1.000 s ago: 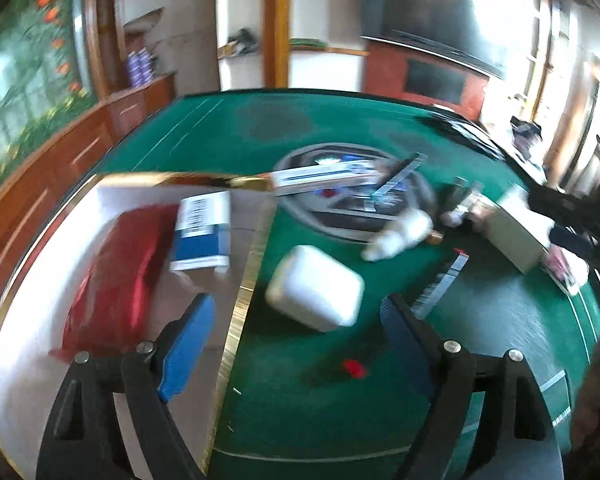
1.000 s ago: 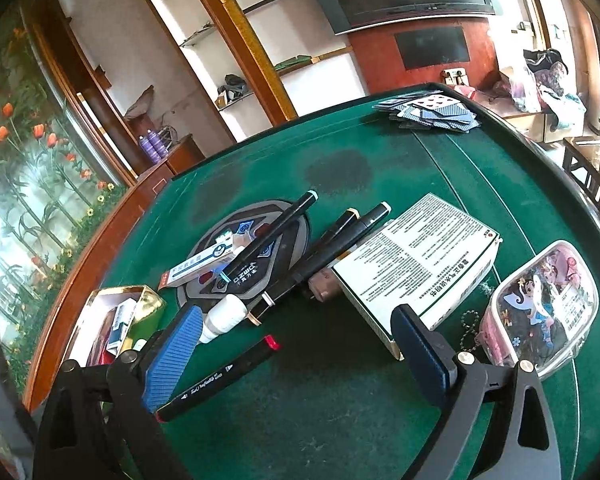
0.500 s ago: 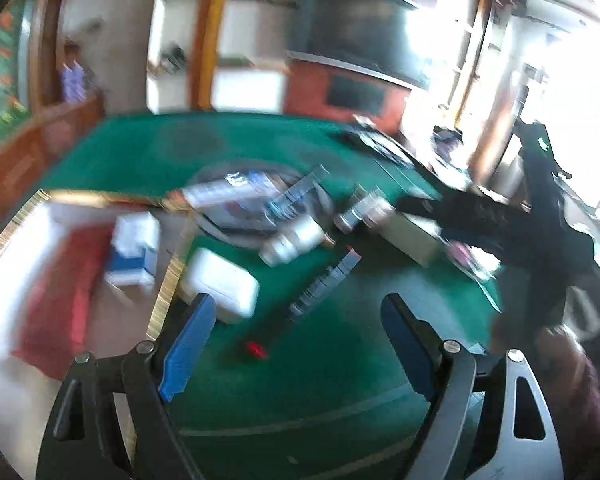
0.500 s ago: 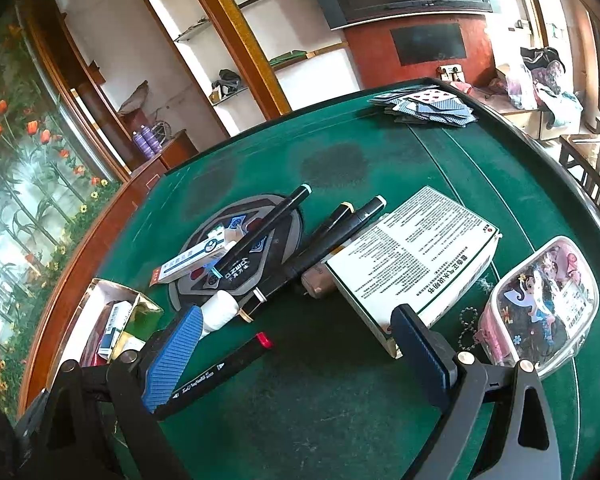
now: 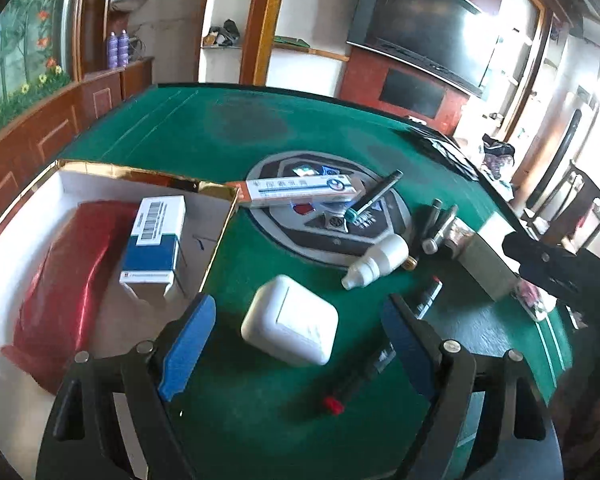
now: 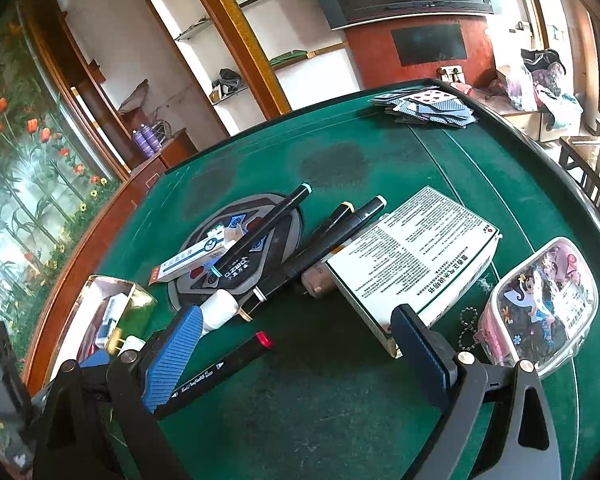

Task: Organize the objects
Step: 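Move the left gripper to the white square case and grasp it, then carry the white case into the tray with the left gripper while the right grasps a black marker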

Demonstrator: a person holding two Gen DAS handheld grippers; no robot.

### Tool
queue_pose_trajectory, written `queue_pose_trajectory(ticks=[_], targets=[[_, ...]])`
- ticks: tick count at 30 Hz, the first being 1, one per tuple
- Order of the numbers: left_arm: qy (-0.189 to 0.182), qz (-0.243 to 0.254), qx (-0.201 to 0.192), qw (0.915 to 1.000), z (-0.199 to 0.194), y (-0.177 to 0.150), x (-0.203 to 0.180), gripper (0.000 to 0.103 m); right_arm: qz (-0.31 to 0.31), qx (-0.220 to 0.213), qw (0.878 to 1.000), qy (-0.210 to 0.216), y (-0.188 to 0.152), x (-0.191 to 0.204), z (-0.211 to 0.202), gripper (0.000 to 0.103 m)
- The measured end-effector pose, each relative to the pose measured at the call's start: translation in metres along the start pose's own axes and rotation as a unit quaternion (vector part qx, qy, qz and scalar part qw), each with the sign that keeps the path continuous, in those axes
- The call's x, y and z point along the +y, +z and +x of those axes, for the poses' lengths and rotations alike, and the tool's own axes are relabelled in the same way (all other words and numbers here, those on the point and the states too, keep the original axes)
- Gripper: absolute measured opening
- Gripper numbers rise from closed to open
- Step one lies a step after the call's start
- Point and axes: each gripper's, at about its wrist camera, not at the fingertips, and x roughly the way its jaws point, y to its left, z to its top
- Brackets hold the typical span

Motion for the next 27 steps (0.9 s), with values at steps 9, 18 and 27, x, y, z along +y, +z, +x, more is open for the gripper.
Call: queue_pose_trajectory(ticks=[9,18,27], targets=[[0.024,0.044,0.022,0.9985,0.02,0.0,-0.023,0.043,-0.001,0.001,1.0,-0.001,-0.001,0.001,0.0,0.099],[0.028,0.087,0.028,0.9954,0.01,-0.006,-0.036,0.052,-0.001,0.0,1.0,-0.001,0.0,0.001,0.0,0.1],[0.014,0.092,0.046,0.9946,0.026,-0.014,-0.047,0.052,-0.006,0.0,1.0,-0.005,-0.001,0.003,0.001,0.1]])
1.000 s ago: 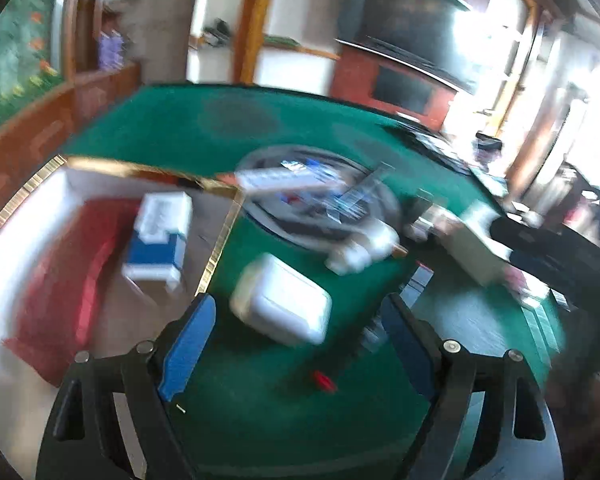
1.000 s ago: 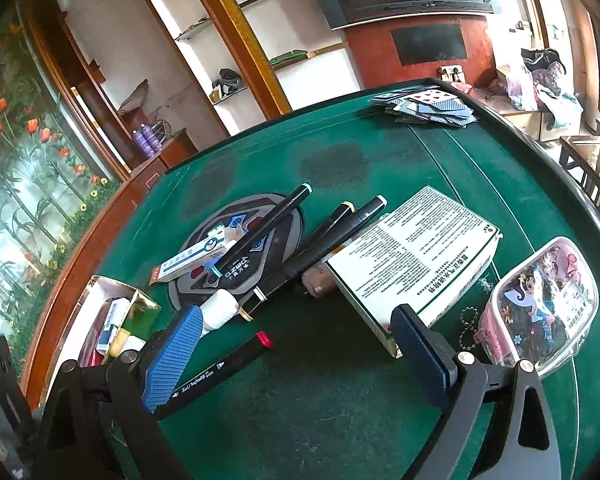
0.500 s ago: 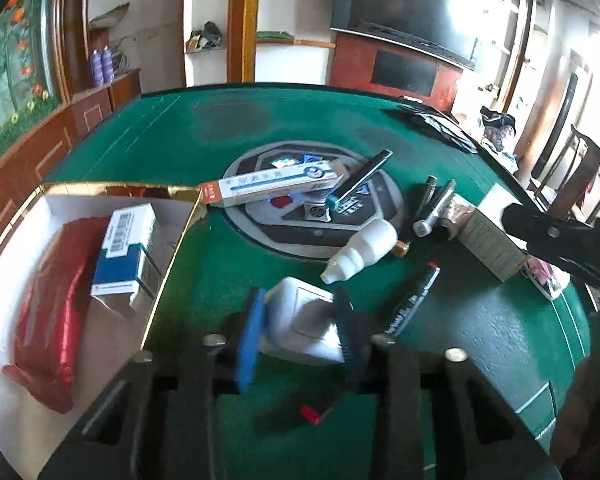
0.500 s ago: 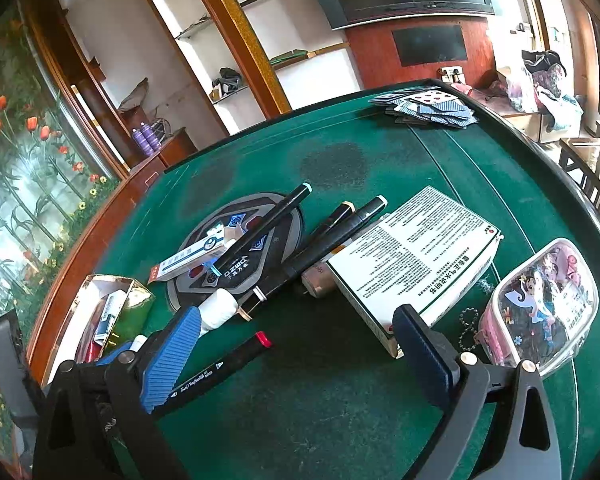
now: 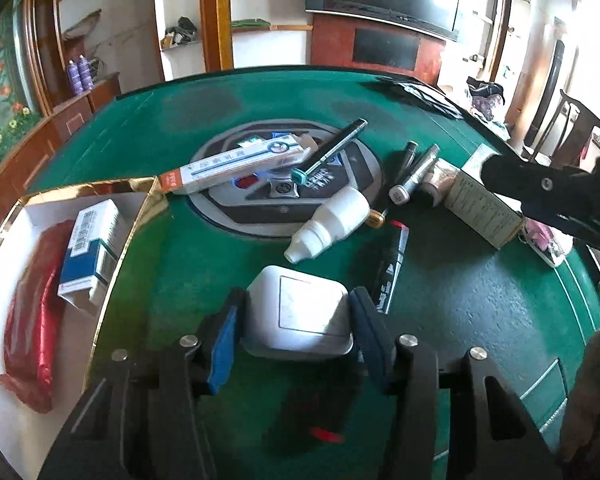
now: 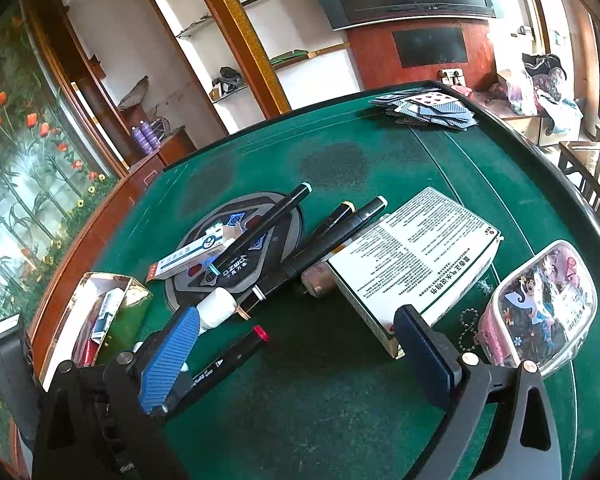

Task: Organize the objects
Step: 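Carry the white case into the tray with the left gripper while the right grasps a black marker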

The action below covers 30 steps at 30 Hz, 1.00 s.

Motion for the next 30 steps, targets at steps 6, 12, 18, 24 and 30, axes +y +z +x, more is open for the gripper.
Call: queue_pose_trajectory(ticks=[6,12,18,24,30], targets=[[-0.016,0.0,-0.027,0.9995,-0.024,-0.007,-0.006,0.052,-0.003,-0.001,1.0,-0.001,0.0,0.0,0.0,0.101],[-0.003,-0.009,-0.063,0.998,-0.065,-0.008,0.003,0.052,-0.017,-0.003,1.0,-0.009,0.0,0.004,0.002,0.102],[0.029,-0.022,-0.093,0.995,-0.108,-0.022,0.02,0.052,-0.038,-0.008,0.999,-0.031,-0.003,0.01,0.005,0.102],[0.033,-0.064,-0.111,0.9913,-0.144,-0.039,0.061,0.052,-0.047,0.0,0.998,-0.045,-0.009,0.021,0.004,0.102],[0.043,-0.107,-0.124,0.9856,-0.165,-0.059,0.108,0.052,-0.056,0.068,0.996,-0.02,-0.027,0.052,0.017,0.102]])
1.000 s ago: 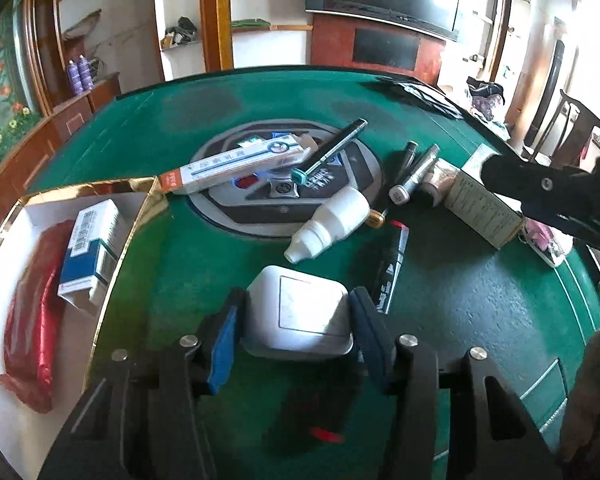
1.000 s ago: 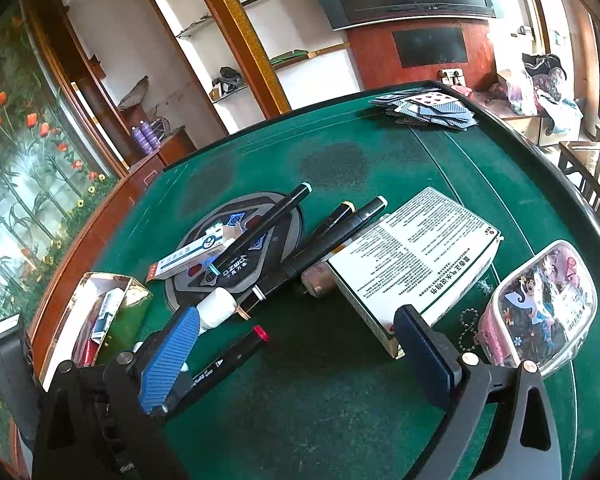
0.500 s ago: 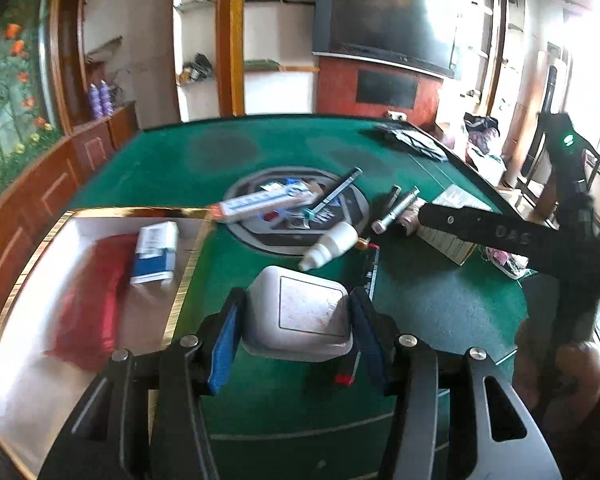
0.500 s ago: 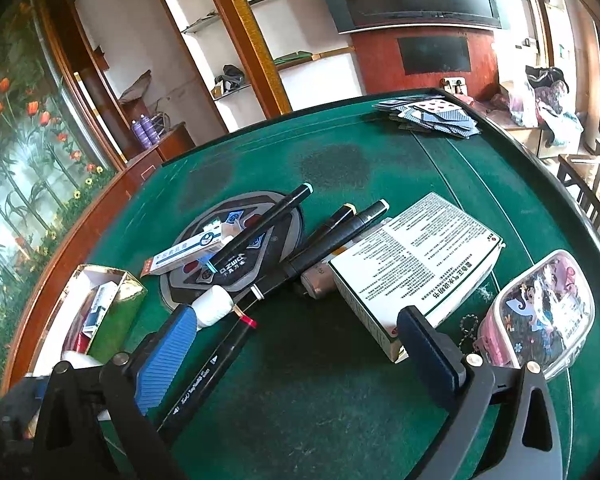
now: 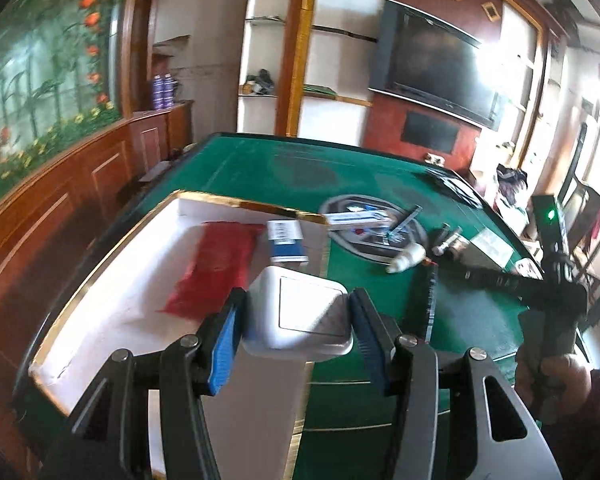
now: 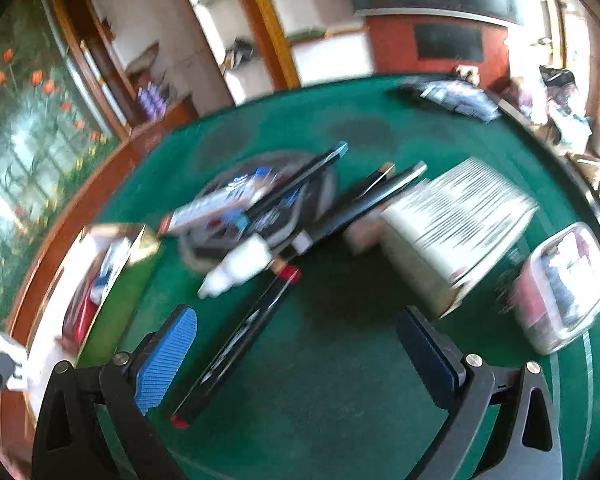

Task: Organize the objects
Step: 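Carry the white case into the tray with the left gripper while the right grasps a black marker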

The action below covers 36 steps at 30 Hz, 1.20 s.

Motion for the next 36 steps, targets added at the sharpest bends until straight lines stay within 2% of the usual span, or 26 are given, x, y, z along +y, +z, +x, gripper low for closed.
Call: queue_pose_trajectory(ticks=[6,8,10,12,14,16,17,25,29,36], targets=[[0.007,-0.037,-0.005,0.9993,-0.007,-0.011,0.044,0.052,-0.067,0.035,0.992,-0.101,-0.006,0.044,0.035,0.095],[0.012,-0.047,-0.009,0.9988,-0.01,-0.014,0.057,0.052,-0.068,0.044,0.989,-0.124,-0.01,0.047,0.046,0.083],[0.015,-0.053,-0.013,0.9984,-0.013,-0.015,0.069,0.052,-0.05,0.042,0.991,-0.118,-0.012,0.042,0.046,0.074],[0.017,-0.056,-0.013,0.9982,-0.011,-0.016,0.075,0.052,-0.054,0.042,0.991,-0.116,-0.013,0.044,0.046,0.061],[0.017,-0.061,-0.011,0.9979,-0.008,-0.018,0.081,0.052,-0.064,0.047,0.991,-0.11,-0.013,0.049,0.046,0.031],[0.013,-0.068,-0.007,0.9976,-0.004,-0.021,0.086,0.052,-0.063,0.051,0.991,-0.108,-0.014,0.051,0.045,0.019],[0.013,-0.069,-0.006,0.9975,-0.004,-0.021,0.088,0.052,-0.061,0.051,0.991,-0.106,-0.015,0.05,0.045,0.016],[0.021,-0.081,0.005,0.9965,0.0,-0.027,0.097,0.052,0.008,0.056,0.998,-0.031,-0.015,0.024,0.028,0.016],[0.031,-0.073,0.005,0.9969,0.001,-0.024,0.095,0.052,0.055,0.061,0.996,0.039,-0.02,0.009,0.019,0.016],[0.066,-0.041,-0.007,0.9969,-0.004,-0.002,0.097,0.052,0.046,0.047,0.989,0.129,-0.016,0.031,-0.005,0.016]])
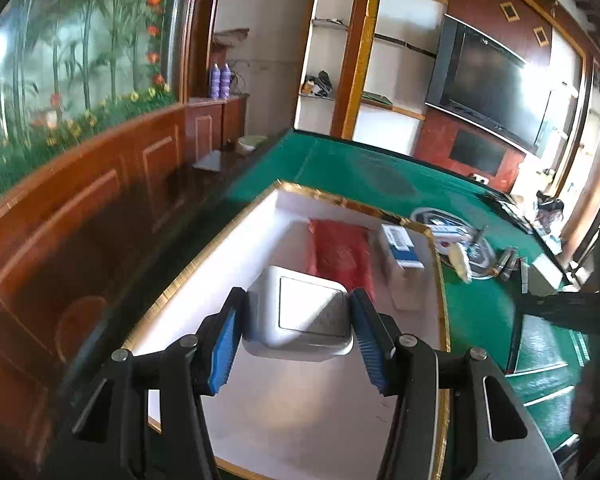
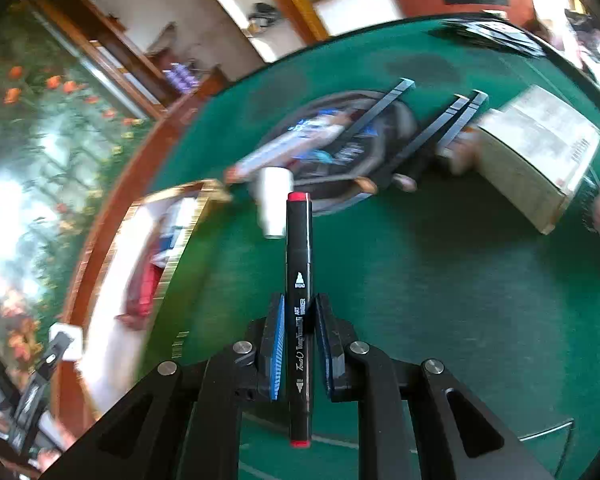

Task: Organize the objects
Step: 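Lower the black marker into the tray beside the red bag and open the right gripper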

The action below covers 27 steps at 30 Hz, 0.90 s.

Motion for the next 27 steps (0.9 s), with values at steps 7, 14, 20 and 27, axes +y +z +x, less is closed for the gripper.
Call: queue_pose_trajectory(ticks=[7,14,20,27], targets=[[0.03,0.047,-0.013,0.9984,0.012,0.036,-0.001,0.052,-0.038,0.001,0.997,0.073,0.011,0.054,-0.003,0.016],[0.026,0.063,0.022,0.9974,0.064,0.059,-0.002,0.052,-0.089,0.028,0.991,0.097,0.022,0.114,0.026,0.017],[0.043,0.073,0.071,0.9939,0.122,0.069,-0.004,0.052,-0.118,0.06,0.989,0.063,0.035,0.152,0.079,0.017],[0.059,0.092,0.091,0.9899,0.161,0.074,-0.012,0.052,-0.123,0.104,0.987,0.014,0.045,0.161,0.144,0.017]])
